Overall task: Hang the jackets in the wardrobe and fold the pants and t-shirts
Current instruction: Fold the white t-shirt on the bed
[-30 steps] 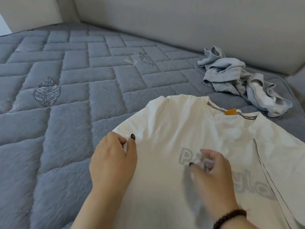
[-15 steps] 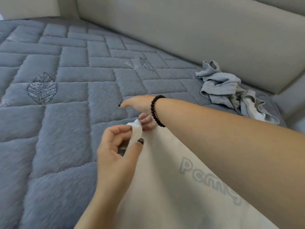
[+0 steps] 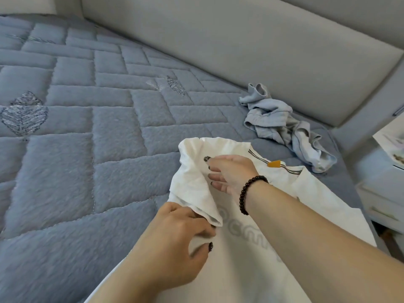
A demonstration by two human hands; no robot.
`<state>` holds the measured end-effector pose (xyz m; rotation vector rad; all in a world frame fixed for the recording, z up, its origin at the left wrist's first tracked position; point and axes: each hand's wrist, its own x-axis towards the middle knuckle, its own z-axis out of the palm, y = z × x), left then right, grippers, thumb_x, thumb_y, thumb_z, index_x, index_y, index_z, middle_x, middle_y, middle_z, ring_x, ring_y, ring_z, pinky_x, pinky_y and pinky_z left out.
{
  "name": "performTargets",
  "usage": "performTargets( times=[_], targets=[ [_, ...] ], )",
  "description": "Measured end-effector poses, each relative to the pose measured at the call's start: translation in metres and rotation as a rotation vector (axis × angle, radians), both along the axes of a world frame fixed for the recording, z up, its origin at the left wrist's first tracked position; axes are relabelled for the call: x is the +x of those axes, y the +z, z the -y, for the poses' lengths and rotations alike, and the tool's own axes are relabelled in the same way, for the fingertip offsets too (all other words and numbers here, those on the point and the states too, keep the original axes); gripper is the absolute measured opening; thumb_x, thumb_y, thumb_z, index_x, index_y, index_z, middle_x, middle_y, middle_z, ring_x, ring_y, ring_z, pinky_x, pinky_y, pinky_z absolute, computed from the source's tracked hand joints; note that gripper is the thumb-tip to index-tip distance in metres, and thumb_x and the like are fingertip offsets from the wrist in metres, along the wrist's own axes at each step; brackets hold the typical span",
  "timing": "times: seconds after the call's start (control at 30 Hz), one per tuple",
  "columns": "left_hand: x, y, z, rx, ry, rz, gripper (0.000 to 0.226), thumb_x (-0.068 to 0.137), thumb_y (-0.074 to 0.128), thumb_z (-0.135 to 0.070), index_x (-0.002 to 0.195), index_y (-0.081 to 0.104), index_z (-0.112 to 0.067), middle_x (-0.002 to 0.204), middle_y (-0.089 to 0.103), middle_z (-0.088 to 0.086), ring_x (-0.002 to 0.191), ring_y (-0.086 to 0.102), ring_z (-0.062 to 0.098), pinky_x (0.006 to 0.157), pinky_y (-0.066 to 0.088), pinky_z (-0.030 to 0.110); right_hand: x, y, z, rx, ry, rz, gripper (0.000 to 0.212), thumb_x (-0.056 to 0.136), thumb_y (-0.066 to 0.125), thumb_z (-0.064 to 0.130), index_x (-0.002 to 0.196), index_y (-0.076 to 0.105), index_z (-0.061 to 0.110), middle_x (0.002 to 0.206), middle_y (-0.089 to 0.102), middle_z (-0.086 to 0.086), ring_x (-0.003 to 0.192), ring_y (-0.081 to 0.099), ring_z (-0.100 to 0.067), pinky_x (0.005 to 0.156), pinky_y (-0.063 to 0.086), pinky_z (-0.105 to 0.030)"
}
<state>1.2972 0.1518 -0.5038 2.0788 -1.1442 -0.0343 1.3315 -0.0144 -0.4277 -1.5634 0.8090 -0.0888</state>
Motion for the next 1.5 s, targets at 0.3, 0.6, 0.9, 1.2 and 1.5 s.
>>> performTargets(
  times=[0.3, 0.6, 0.9, 1.2, 1.5],
  targets=[
    [-0.003, 0.006, 0.000, 0.047, -0.089, -0.043, 0.026, 0.071, 0.060, -0.044, 0.095, 0.069, -0.040, 0.106, 0.065, -0.030, 0.099, 0.056, -0.008, 0.097, 0.020, -0.001, 0.018, -0.010, -0.030, -0.883, 0.625, -0.163, 0.027, 0.074, 0.071, 0.029, 0.085, 0.068, 0.005, 0.090, 0.069, -0.005, 0.087, 0.064, -0.021, 0.083, 0.054, -0.033],
    [-0.002, 0.011, 0.000, -0.101, 0.048, -0.273, 0.027, 0.082, 0.060, -0.024, 0.096, 0.067, -0.046, 0.095, 0.067, -0.032, 0.091, 0.063, -0.005, 0.082, 0.048, 0.020, -0.052, -0.050, 0.016, -0.031, -0.507, 0.083, 0.004, 0.081, 0.067, 0.013, 0.080, 0.068, 0.009, 0.082, 0.072, -0.005, 0.072, 0.066, -0.021, 0.070, 0.057, -0.031],
    [0.004, 0.000, -0.002, -0.187, 0.214, -0.063, 0.029, 0.081, 0.054, -0.022, 0.104, 0.070, -0.028, 0.109, 0.063, -0.023, 0.110, 0.055, -0.001, 0.091, 0.045, 0.020, -0.018, -0.027, 0.024, -0.763, 0.160, -0.041, 0.072, 0.075, 0.077, 0.031, 0.135, 0.035, 0.026, 0.122, 0.035, 0.005, 0.107, 0.045, -0.013, 0.089, 0.039, -0.022],
    [0.012, -0.010, -0.004, -0.001, 0.263, 0.112, 0.034, 0.081, 0.046, -0.039, 0.084, 0.076, -0.025, 0.102, 0.070, -0.007, 0.094, 0.066, 0.018, 0.071, 0.044, 0.030, -0.035, -0.025, 0.042, -0.690, 0.223, -0.144, 0.083, 0.070, 0.076, 0.052, 0.136, 0.036, 0.022, 0.116, 0.052, 0.007, 0.109, 0.052, -0.014, 0.090, 0.041, -0.024],
    [0.009, 0.006, -0.013, -0.198, 0.073, -0.271, 0.010, 0.087, 0.046, -0.044, 0.082, 0.054, -0.041, 0.119, 0.061, -0.029, 0.126, 0.043, -0.013, 0.099, 0.035, 0.009, -0.023, -0.022, 0.099, -0.271, -0.349, -0.076, 0.025, 0.090, 0.057, 0.014, 0.066, 0.053, 0.020, 0.088, 0.062, -0.007, 0.080, 0.059, -0.024, 0.080, 0.055, -0.039]
  ],
)
